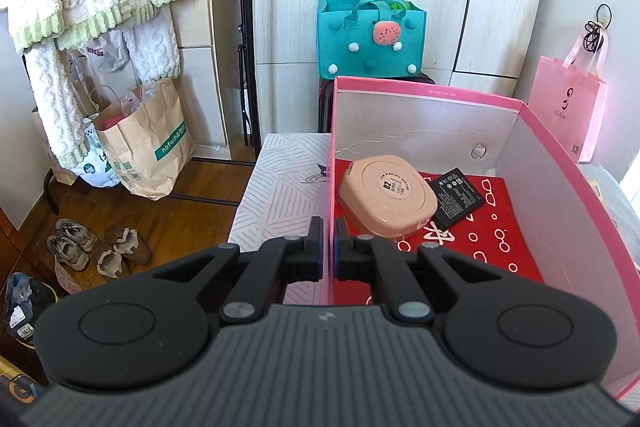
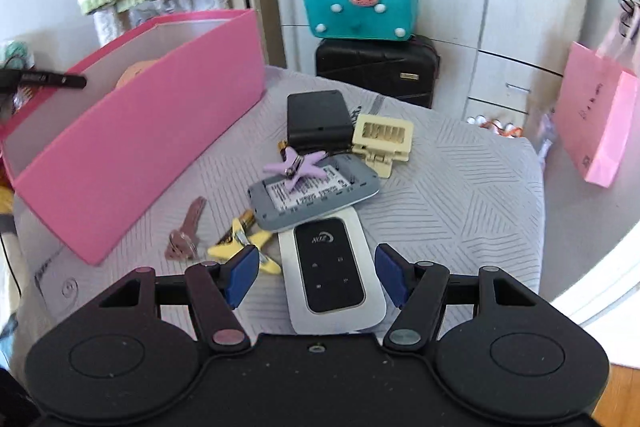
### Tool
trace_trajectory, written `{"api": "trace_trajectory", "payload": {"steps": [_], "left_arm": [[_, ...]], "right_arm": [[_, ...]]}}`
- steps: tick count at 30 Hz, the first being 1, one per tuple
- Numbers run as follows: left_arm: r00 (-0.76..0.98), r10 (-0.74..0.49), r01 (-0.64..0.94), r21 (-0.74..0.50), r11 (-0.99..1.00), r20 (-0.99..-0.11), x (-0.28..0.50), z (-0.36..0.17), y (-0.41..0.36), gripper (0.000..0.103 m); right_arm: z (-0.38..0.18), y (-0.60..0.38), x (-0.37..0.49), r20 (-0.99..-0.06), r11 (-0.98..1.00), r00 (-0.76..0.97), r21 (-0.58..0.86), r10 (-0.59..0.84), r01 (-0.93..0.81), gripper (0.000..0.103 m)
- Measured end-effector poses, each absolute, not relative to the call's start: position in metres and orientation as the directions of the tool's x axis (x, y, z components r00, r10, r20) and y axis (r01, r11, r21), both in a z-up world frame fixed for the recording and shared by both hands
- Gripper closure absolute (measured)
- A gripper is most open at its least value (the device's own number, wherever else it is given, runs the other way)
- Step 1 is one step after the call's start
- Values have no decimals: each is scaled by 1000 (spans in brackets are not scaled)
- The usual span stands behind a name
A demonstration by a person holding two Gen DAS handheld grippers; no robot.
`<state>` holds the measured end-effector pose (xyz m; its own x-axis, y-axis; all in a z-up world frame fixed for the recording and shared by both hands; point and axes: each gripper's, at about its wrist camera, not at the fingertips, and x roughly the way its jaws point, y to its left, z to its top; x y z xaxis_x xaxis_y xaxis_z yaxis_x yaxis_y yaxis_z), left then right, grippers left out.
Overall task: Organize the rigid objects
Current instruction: 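Return the right tool to the table and grasp the white router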
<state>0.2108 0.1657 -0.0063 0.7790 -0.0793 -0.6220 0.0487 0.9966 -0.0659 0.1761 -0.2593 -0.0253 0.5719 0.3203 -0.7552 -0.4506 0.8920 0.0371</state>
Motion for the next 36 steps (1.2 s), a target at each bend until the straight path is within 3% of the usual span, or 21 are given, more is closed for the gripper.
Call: {"api": "trace_trajectory", "payload": {"steps": [4,8,12,18,30,33,36], "left_arm": [[774,-76,51,-57,997,-629,213,-6,166,98],[774,-79,51,-63,997,-628,213,-6,165,98],[773,-76,51,-59,997,-629,212,-6,163,98],[771,-73,58,-45,997,-632,212,-6,162,98],[779,-70,56,-43,998,-623,212,-7,162,98],[779,-72,55,-45,997,-623,212,-7,162,98],[783,-69,56,-40,998,-618,211,-7,162,98]], "right_arm": [[-38,-253,176,-775,879,576,-57,260,-474,39],[-40,-251,179,-781,869,560,-43,278,-492,42],[-47,-246,183,-784,858,564,-81,259,-508,37],[-51,-251,197,-783,899,550,25,290,-437,36],[-47,-231,187,-812,926,537,10,227,-377,38],[-49,-233,191,-808,928,541,18,232,-371,36],[-53,-232,195,-792,937,566,22,229,-349,25]]}}
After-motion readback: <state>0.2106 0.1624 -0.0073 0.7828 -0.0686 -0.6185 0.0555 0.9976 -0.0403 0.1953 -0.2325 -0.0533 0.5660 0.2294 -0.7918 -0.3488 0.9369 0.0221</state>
